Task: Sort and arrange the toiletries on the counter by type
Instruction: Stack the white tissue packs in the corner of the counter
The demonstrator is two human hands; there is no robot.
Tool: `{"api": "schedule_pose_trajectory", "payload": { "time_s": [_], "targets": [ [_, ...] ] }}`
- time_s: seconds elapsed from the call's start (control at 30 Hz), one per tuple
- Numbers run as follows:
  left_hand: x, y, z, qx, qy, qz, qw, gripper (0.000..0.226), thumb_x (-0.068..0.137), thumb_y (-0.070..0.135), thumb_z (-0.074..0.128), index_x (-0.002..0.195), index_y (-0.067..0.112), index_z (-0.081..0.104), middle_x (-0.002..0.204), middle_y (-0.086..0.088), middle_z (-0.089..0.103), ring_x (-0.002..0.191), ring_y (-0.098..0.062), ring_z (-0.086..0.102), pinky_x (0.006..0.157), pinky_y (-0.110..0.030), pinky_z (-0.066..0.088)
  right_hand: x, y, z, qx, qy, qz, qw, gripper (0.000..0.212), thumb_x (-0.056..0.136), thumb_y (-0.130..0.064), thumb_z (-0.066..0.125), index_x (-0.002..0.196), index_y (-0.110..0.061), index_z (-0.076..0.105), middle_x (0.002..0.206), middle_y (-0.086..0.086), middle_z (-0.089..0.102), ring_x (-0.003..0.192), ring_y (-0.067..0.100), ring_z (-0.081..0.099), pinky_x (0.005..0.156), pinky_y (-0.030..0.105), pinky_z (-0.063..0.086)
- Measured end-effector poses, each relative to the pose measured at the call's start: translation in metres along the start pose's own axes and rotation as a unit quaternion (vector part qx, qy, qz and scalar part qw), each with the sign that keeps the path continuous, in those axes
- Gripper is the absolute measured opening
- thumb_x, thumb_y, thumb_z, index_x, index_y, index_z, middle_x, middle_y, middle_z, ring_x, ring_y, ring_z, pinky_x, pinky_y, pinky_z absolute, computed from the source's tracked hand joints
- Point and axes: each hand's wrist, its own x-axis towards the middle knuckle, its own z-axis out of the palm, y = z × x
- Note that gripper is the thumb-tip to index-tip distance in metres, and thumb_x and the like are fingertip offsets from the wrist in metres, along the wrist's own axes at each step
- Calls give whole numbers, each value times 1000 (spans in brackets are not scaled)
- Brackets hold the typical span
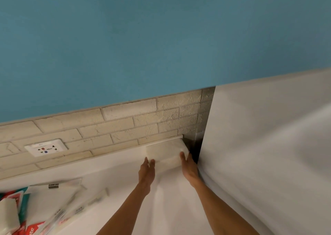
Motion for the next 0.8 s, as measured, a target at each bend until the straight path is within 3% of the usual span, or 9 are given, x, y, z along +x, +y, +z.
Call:
{"api": "schedule_pose_trajectory", "payload": {
  "time_s": [0.1,0.2,0.33,0.5,0.63,0.8],
  "targets": [
    [3,-1,-2,20,-4,3,1000,57,101,54,43,153,30,43,144,-2,60,131,-27,56,112,-44,45,0,-3,-2,-28,-10,-2,1000,76,111,-58,33,170,-12,18,172,14,32,158,35,34,127,42,26],
    [-8,11,-7,34,-5,11,999,59,104,49,47,158,28,36,154,-1,51,141,-27,48,118,-41,38,1,-6,-4,-43,-11,-2,999,76,111,-56,35,168,-9,21,170,16,35,156,36,37,126,41,28],
    [-34,24,-21,59,35,54,996,66,103,47,54,161,27,29,160,-1,43,146,-26,42,121,-39,33,-2,-7,-2,-74,72,-28,994,75,110,-53,42,166,-6,26,168,20,38,154,36,39,126,41,32],
    [-76,20,-54,121,53,130,983,63,103,36,58,158,17,36,158,-3,45,146,-23,43,120,-35,33,-43,-10,11,-129,152,-115,973,62,112,-41,46,164,-9,34,166,15,43,151,32,46,122,39,40],
    [-113,3,-89,157,65,159,973,61,103,35,57,157,14,38,158,-1,46,144,-22,46,118,-31,34,-86,-9,29,-136,116,-150,972,58,112,-39,48,163,-15,38,165,10,46,147,31,50,117,43,48],
    [-160,-29,-134,176,88,169,966,56,102,33,59,153,15,43,153,-1,52,139,-22,51,114,-32,39,-141,-5,66,-156,63,-158,973,56,111,-37,51,163,-19,38,164,5,47,149,26,48,120,37,42]
  ]
}}
